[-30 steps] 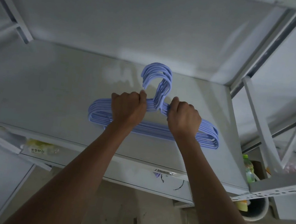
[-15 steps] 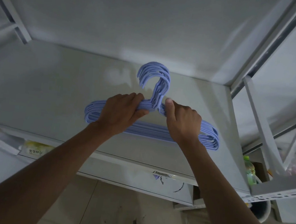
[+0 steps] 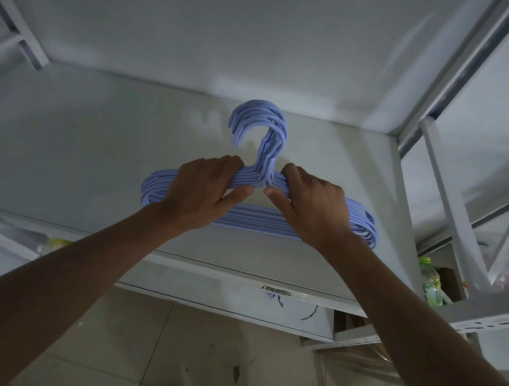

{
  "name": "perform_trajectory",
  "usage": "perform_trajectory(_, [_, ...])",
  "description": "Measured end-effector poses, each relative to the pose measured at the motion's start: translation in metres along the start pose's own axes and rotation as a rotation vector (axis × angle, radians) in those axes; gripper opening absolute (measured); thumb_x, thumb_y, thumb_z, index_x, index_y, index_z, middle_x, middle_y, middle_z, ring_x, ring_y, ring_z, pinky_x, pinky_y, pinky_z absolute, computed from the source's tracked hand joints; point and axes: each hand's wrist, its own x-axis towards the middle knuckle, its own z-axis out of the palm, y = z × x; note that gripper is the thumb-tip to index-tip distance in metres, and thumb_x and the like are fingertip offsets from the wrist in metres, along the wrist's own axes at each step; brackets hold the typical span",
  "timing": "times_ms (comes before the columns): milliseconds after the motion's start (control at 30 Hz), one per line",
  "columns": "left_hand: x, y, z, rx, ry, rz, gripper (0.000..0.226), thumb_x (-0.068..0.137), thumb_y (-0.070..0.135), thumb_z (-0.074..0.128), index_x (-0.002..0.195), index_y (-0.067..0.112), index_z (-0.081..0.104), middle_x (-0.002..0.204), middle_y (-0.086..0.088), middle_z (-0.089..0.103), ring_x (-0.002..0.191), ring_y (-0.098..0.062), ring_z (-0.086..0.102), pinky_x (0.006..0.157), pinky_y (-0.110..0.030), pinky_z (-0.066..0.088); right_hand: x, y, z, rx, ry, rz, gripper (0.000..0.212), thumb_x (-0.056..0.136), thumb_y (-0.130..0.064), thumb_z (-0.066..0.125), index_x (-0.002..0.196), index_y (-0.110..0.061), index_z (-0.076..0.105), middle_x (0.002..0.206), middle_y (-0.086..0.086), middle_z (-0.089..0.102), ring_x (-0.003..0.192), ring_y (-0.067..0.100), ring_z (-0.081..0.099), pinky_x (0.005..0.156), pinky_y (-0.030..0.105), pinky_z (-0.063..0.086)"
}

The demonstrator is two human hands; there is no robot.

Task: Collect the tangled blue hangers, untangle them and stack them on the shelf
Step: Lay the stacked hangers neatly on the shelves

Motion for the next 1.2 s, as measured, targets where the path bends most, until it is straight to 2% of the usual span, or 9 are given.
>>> perform_trajectory(300, [0.006,-0.001,-0.004,-0.085,-0.059,-0.015,0.052,0.103,0.057,0.027,0.113,0.016,0.057,0.091,-0.003,0.068,0.074,-0.032,0.066,0.060,-0.034,0.045,0.002,-0.003,0.006,0.012,0.046,0.069,0.055,0.103,-0.067,0.028,0.096,-0.017,0.051,0.076,-0.001,0.061,0.061,0.027,0.059,0.053,0.029,0.030])
perform_trajectory(400, [0.006,0.001,-0.003,-0.049,-0.065,-0.061,0.052,0.104,0.059,0.021,0.101,0.018,0.053,0.081,-0.001,0.063,0.066,-0.032,0.062,0.055,-0.032,0.037,0.000,-0.001,0.003,0.054,0.025,0.082,0.055,0.104,-0.065,0.024,0.096,-0.019,0.052,0.077,-0.001,0.062,0.064,0.028,0.060,0.055,0.030,0.030])
perform_trajectory(500, [0.008,0.002,-0.003,-0.011,-0.073,-0.093,0.044,0.104,0.055,0.027,0.095,0.019,0.050,0.076,-0.002,0.061,0.063,-0.032,0.060,0.056,-0.030,0.029,0.003,0.001,-0.004,0.185,-0.065,0.145,0.054,0.104,-0.059,0.013,0.096,-0.023,0.052,0.084,-0.004,0.062,0.076,0.030,0.063,0.060,0.033,0.033])
perform_trajectory(600, [0.007,0.004,-0.006,-0.035,-0.069,-0.072,0.040,0.104,0.052,0.029,0.092,0.018,0.048,0.072,-0.002,0.057,0.059,-0.032,0.057,0.057,-0.029,0.026,0.003,0.008,-0.011,0.371,-0.150,0.289,0.065,0.102,-0.056,0.004,0.111,-0.030,0.062,0.100,-0.004,0.068,0.089,0.025,0.062,0.071,0.037,0.041])
perform_trajectory(733, [0.005,0.006,-0.010,-0.042,-0.101,-0.083,0.044,0.103,0.052,0.028,0.095,0.017,0.052,0.075,-0.003,0.060,0.061,-0.032,0.059,0.058,-0.030,0.027,-0.009,0.008,-0.012,0.184,-0.131,0.114,0.059,0.107,-0.048,0.013,0.129,-0.021,0.060,0.109,0.002,0.068,0.098,0.029,0.063,0.080,0.038,0.042])
perform_trajectory(800, [0.004,0.007,-0.012,-0.054,-0.102,-0.083,0.046,0.102,0.053,0.028,0.096,0.015,0.054,0.076,-0.004,0.062,0.063,-0.032,0.060,0.059,-0.030,0.029,-0.014,0.009,-0.015,0.207,-0.179,0.135,0.059,0.108,-0.049,0.013,0.135,-0.024,0.057,0.115,0.000,0.068,0.104,0.028,0.063,0.089,0.039,0.045])
perform_trajectory(967, [0.002,0.009,-0.014,-0.058,-0.102,-0.081,0.058,0.101,0.060,0.021,0.098,0.014,0.055,0.078,-0.009,0.064,0.067,-0.036,0.064,0.060,-0.036,0.038,-0.058,0.059,-0.025,0.284,-0.300,0.447,0.073,0.099,-0.050,0.007,0.148,-0.018,0.050,0.141,0.012,0.061,0.124,0.034,0.059,0.104,0.046,0.048])
perform_trajectory(1100, [0.000,0.017,-0.018,-0.066,-0.074,-0.071,0.050,0.099,0.053,0.029,0.097,0.012,0.055,0.080,-0.012,0.065,0.069,-0.039,0.065,0.060,-0.040,0.043,-0.088,0.067,-0.028,1.014,-0.124,0.936,0.062,0.111,-0.053,0.013,0.145,-0.029,0.059,0.142,-0.001,0.061,0.128,0.017,0.059,0.119,0.043,0.036])
perform_trajectory(1200, [0.003,0.022,-0.020,-0.089,-0.086,-0.090,0.047,0.098,0.053,0.029,0.092,0.013,0.053,0.079,-0.012,0.065,0.070,-0.040,0.066,0.061,-0.040,0.043,-0.086,0.061,-0.026,1.148,-0.066,1.011,0.067,0.110,-0.056,0.011,0.139,-0.029,0.065,0.145,0.000,0.061,0.134,0.020,0.055,0.122,0.046,0.029])
